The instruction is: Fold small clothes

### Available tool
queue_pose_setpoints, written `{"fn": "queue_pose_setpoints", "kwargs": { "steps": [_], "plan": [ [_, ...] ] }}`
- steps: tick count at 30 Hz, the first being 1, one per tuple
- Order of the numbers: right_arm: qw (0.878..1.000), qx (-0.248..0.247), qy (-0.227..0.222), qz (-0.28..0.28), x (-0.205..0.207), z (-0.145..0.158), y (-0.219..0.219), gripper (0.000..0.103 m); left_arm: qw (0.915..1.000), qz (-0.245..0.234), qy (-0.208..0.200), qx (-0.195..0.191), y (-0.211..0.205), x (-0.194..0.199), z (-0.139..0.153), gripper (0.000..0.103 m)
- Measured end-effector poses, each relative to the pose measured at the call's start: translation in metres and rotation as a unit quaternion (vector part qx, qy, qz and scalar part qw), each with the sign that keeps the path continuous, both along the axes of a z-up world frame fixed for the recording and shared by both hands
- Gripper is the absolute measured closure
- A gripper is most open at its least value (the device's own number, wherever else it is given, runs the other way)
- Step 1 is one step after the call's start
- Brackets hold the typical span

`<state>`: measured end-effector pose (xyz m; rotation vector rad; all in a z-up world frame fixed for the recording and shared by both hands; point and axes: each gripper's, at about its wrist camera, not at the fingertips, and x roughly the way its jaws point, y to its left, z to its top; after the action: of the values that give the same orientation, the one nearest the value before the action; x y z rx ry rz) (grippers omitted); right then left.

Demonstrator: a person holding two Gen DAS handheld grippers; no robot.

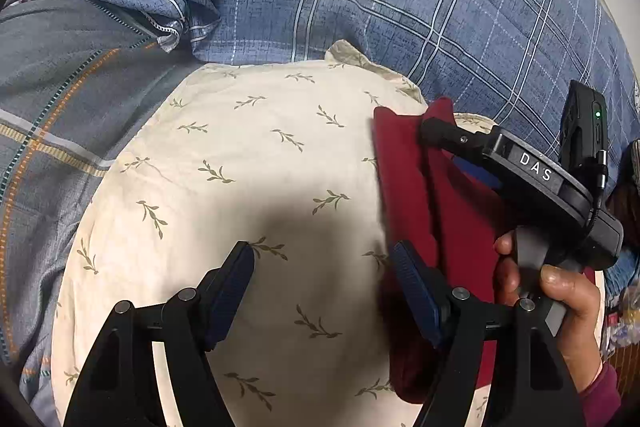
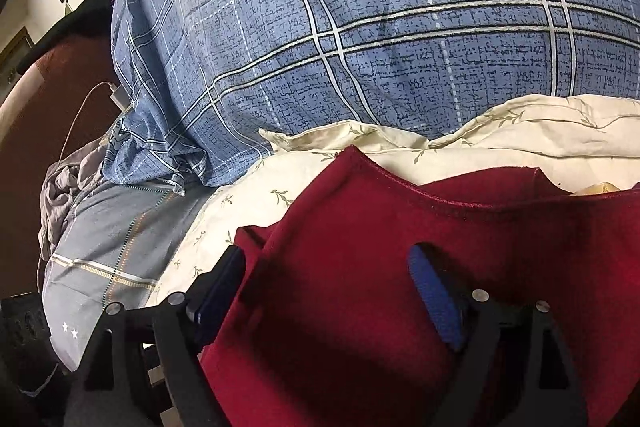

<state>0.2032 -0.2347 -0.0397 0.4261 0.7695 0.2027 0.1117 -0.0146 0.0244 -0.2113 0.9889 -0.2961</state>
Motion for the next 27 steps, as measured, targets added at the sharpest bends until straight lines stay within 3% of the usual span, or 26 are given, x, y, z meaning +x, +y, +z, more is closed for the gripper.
{"fn": "queue_pose_setpoints", "kwargs": {
  "steps": [8, 12, 19, 22, 27],
  "plan": [
    [1.0, -0.006, 0.005, -0.002, 0.001, 0.0, 0.001, 0.017, 1.0, -0.003, 0.003, 0.0, -0.005, 0.002, -0.001, 0.031],
    [0.999, -0.013, 0.037, 0.004, 0.006, 0.005, 0.003, 0.017, 0.9994, -0.021, 0.001, -0.026, -0.005, 0.001, 0.003, 0.031],
    [0.994, 0.001, 0.109, -0.002, 0.014, 0.02, 0.01, 0.014, 0.9988, -0.036, 0.012, -0.033, -0.004, 0.003, 0.001, 0.031],
    [0.994, -0.036, 0.106, 0.019, 0.016, 0.029, 0.035, 0.014, 0.9985, -0.033, 0.018, -0.041, -0.001, 0.005, 0.0, 0.03],
    [0.979, -0.143, 0.137, 0.049, 0.028, 0.021, 0.076, 0.014, 0.9984, -0.036, 0.016, -0.04, -0.003, 0.005, 0.0, 0.03]
  ]
}}
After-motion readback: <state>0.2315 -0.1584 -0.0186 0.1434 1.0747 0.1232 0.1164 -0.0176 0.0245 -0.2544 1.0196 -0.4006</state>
